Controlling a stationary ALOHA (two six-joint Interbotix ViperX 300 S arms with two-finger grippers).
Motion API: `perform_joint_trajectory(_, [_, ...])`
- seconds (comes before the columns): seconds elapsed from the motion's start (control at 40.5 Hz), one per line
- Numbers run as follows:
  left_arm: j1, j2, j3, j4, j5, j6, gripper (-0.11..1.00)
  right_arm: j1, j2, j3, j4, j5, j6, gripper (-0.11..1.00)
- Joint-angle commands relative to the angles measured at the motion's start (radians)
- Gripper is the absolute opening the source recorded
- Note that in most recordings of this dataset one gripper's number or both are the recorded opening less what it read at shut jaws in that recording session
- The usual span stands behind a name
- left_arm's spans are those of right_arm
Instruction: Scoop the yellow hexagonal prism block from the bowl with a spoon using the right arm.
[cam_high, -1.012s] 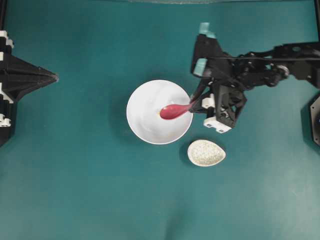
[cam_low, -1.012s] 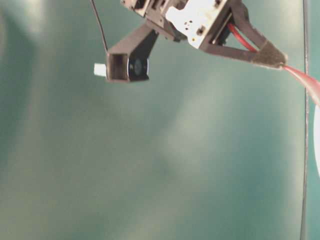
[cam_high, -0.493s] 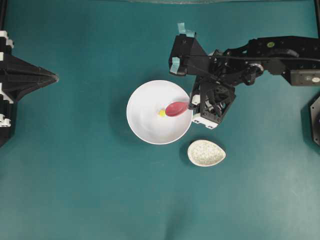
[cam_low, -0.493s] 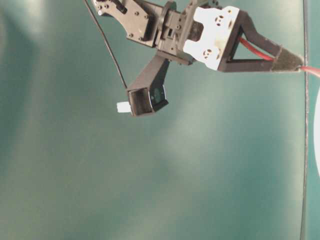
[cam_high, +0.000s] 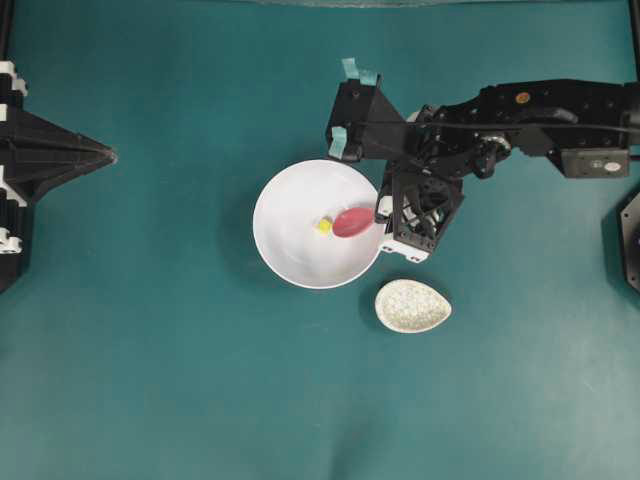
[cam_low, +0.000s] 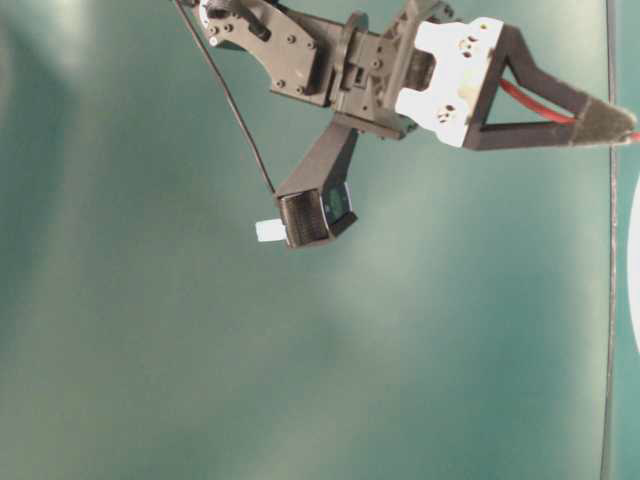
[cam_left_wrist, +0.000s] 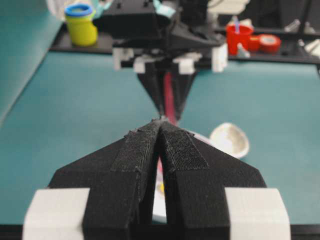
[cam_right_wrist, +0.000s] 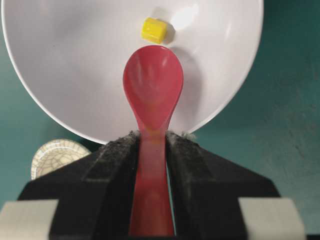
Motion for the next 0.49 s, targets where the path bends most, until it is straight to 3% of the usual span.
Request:
perform_joint_trajectory(0.0, [0.002,0.006,-0.029,0.003,-0.005,0.002,-0.01,0.008,-0.006,-0.025,-0.002,-0.005,0.002,0.25])
perform_joint_trajectory(0.469, [0.003,0.005,-0.028,0.003,-0.005,0.002,-0.01,0.021,0.058,-0.04,-0.002,-0.081,-0.003,0.25])
